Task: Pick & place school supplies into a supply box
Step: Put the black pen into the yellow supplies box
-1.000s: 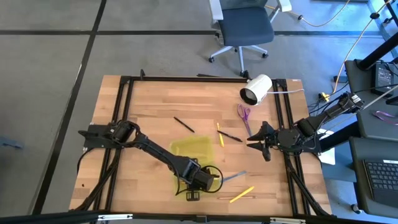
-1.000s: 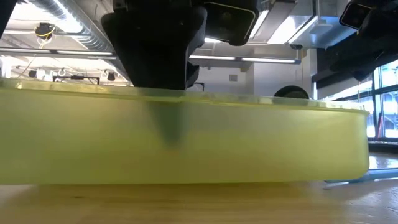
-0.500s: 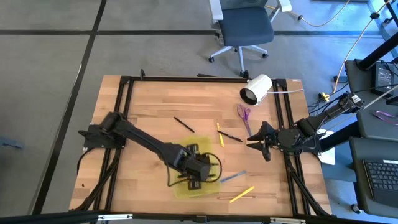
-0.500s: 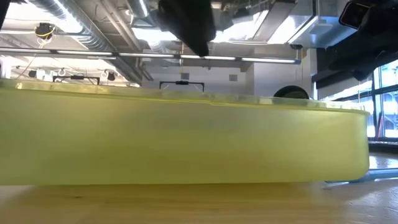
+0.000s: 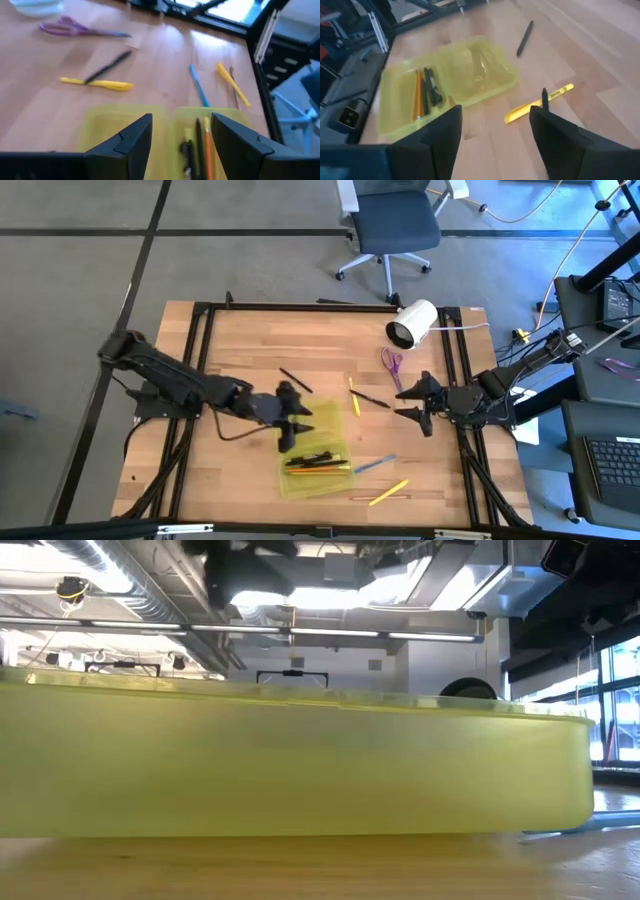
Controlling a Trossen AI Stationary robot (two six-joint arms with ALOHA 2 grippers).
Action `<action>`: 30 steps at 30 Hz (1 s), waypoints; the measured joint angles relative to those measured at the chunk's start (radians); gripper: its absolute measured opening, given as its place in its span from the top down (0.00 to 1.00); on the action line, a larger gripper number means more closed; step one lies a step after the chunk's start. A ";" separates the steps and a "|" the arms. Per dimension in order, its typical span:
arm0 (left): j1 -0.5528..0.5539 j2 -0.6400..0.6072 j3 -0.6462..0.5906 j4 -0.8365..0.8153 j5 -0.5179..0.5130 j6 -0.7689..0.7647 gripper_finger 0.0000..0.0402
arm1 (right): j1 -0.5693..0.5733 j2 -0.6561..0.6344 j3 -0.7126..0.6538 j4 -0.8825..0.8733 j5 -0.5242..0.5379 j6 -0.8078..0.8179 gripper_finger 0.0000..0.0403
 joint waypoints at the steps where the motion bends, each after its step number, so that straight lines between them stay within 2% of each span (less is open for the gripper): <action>1: 0.003 -0.032 -0.041 0.026 -0.012 0.005 0.51 | -0.003 0.012 0.000 0.000 0.001 -0.010 0.42; 6: 0.008 -0.172 -0.155 0.032 -0.132 0.006 0.51 | -0.091 0.132 0.013 -0.001 -0.019 -0.003 0.48; 12: 0.008 -0.265 -0.190 0.010 -0.176 0.023 0.51 | -0.250 0.332 0.060 -0.007 -0.153 -0.037 0.53; 17: 0.008 -0.278 -0.190 0.009 -0.201 0.092 0.52 | -0.357 0.487 0.095 -0.007 -0.275 -0.130 0.54; 22: 0.008 -0.272 -0.190 0.004 -0.202 0.127 0.51 | -0.423 0.601 0.139 0.003 -0.295 -0.205 0.53; 27: 0.008 -0.272 -0.190 0.005 -0.201 0.127 0.52 | -0.466 0.688 0.186 0.024 -0.376 -0.314 0.53; 30: 0.008 -0.272 -0.190 0.005 -0.200 0.119 0.51 | -0.486 0.736 0.197 0.023 -0.378 -0.326 0.53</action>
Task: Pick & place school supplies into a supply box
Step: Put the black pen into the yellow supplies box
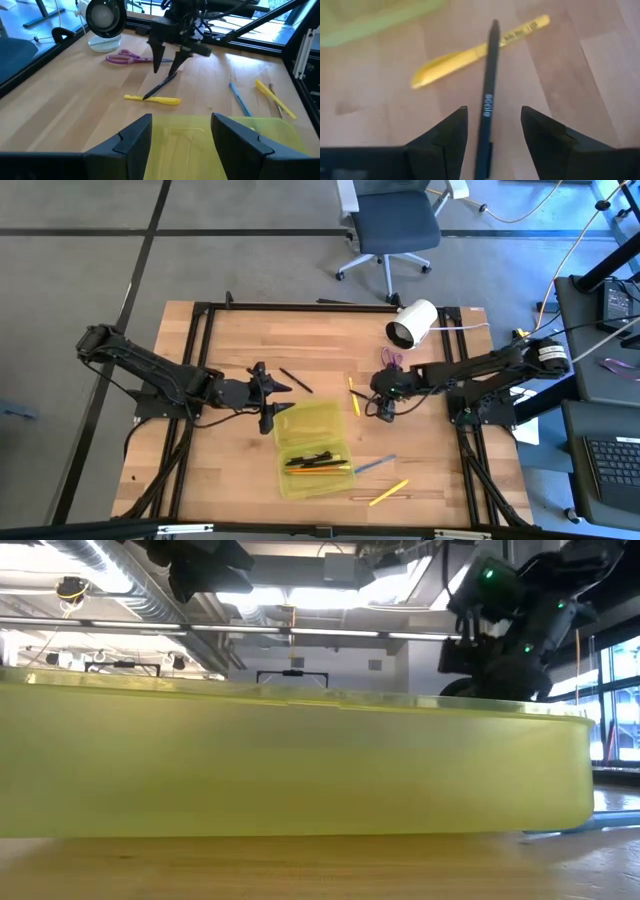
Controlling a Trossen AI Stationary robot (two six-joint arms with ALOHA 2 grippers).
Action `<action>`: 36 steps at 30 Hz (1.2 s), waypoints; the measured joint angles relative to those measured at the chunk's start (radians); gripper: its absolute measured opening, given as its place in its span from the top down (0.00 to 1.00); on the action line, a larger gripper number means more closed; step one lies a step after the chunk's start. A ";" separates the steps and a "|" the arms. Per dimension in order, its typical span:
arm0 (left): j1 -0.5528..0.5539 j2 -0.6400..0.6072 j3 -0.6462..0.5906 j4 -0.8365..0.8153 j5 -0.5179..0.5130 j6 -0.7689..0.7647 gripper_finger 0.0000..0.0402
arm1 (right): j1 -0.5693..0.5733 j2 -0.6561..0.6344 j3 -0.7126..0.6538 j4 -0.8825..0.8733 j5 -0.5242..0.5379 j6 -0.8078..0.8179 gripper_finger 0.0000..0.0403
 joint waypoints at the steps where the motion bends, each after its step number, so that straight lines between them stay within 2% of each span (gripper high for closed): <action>1: 0.000 0.000 0.000 0.001 0.000 0.000 0.51 | -0.006 0.015 0.001 0.004 -0.005 -0.008 0.53; 6: -0.001 0.000 0.000 0.000 0.000 0.000 0.52 | -0.023 0.075 0.002 0.014 -0.043 -0.027 0.53; 14: -0.001 0.000 0.000 0.000 0.000 0.000 0.52 | -0.025 0.141 0.005 0.030 -0.034 -0.047 0.55; 18: -0.001 0.000 0.000 0.000 0.000 0.000 0.51 | -0.025 0.157 0.005 0.040 -0.034 -0.047 0.62; 28: -0.001 0.001 0.000 -0.020 0.010 0.000 0.51 | -0.025 0.158 0.004 0.063 -0.036 -0.055 0.89; 36: -0.001 0.001 0.000 -0.019 0.147 0.000 0.51 | -0.025 0.158 0.003 0.061 -0.037 -0.041 0.90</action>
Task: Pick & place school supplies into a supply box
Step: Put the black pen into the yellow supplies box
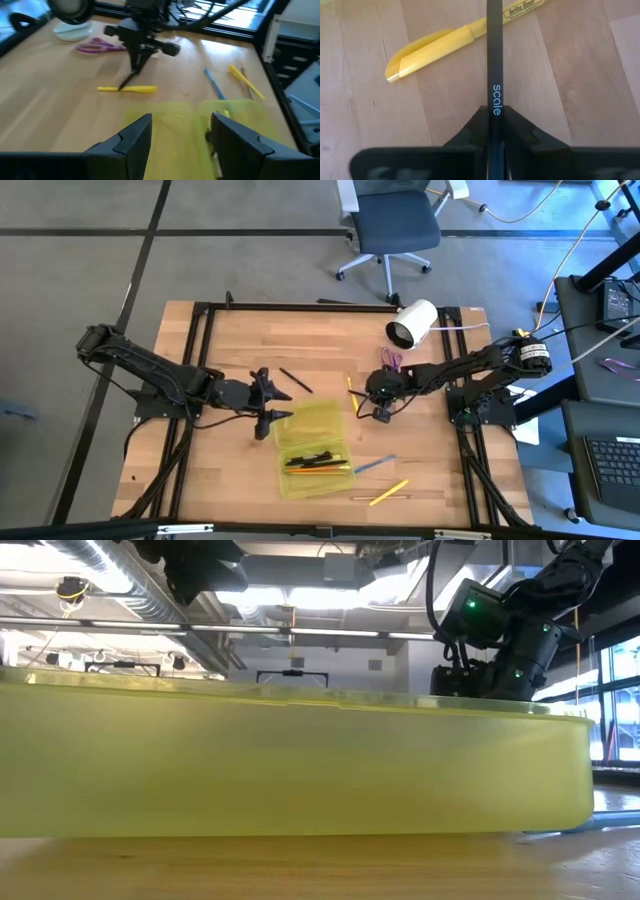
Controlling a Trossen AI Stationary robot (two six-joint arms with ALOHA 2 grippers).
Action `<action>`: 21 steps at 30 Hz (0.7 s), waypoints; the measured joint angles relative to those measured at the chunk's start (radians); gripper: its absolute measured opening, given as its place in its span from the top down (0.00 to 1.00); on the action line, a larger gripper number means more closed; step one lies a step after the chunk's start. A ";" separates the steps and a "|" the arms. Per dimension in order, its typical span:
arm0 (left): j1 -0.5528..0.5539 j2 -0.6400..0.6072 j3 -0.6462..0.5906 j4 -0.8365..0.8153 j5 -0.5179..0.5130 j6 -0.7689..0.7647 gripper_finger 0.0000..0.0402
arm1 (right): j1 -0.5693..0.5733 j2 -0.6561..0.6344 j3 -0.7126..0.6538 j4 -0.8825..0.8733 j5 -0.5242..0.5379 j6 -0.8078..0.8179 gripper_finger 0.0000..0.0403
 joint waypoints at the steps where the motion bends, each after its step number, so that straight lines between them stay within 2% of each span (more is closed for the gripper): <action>1: 0.000 0.000 0.000 0.000 0.012 0.000 0.51 | 0.000 0.000 0.002 -0.002 0.000 0.000 0.90; 5: 0.000 0.000 0.000 0.000 0.031 0.000 0.52 | 0.000 0.005 0.043 -0.049 -0.003 0.000 0.90; 13: 0.000 0.000 0.000 0.000 0.064 0.000 0.52 | 0.009 0.005 0.237 -0.221 0.036 -0.026 0.90; 21: 0.000 0.000 0.000 0.001 0.064 -0.001 0.52 | 0.096 0.003 0.432 -0.260 0.067 -0.029 0.90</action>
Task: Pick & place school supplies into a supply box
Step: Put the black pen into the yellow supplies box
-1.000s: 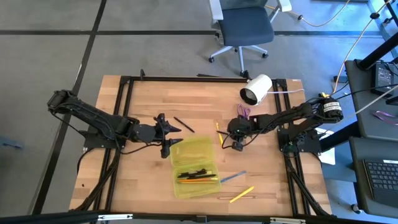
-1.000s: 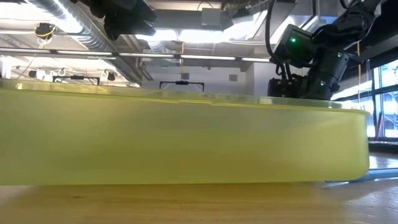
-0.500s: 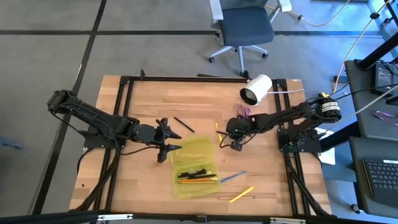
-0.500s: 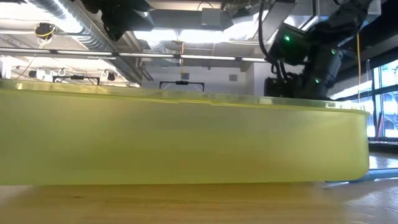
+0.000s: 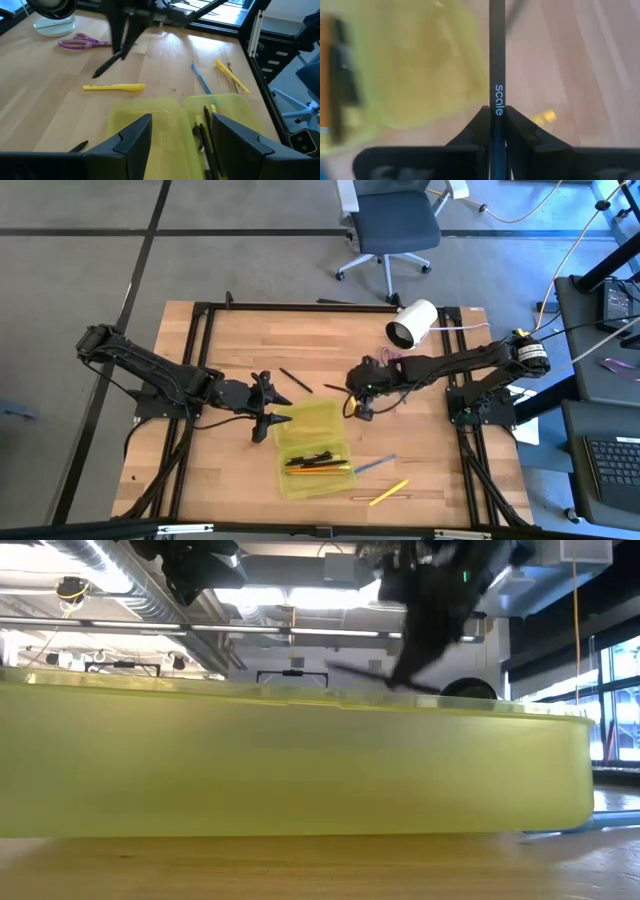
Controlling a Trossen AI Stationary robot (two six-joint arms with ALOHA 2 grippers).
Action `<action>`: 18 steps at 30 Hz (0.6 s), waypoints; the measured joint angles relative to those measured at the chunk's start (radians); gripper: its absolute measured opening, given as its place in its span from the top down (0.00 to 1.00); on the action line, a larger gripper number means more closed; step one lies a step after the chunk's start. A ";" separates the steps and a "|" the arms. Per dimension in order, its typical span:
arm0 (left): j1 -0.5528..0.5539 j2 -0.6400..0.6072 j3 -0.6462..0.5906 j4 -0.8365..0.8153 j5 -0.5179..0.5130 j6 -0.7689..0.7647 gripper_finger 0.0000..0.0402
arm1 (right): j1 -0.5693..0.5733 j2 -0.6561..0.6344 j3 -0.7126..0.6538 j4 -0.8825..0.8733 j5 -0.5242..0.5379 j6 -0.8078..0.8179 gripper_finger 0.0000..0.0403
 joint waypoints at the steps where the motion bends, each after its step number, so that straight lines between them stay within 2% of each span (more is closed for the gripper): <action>1: 0.000 0.000 0.000 0.000 0.000 0.000 0.52 | 0.021 0.000 0.021 0.000 -0.005 0.001 0.90; 6: 0.000 0.000 0.000 0.000 0.000 0.000 0.51 | 0.143 0.000 0.101 0.028 -0.018 0.036 0.90; 12: -0.001 0.000 0.000 0.000 0.003 0.000 0.52 | 0.281 0.033 0.121 0.203 -0.018 0.102 0.90; 14: -0.002 0.000 0.000 -0.003 0.033 0.000 0.51 | 0.316 0.070 0.121 0.259 -0.018 0.137 0.90; 18: -0.002 0.000 0.000 -0.008 0.161 0.000 0.52 | 0.369 0.172 0.121 0.324 -0.017 0.216 0.90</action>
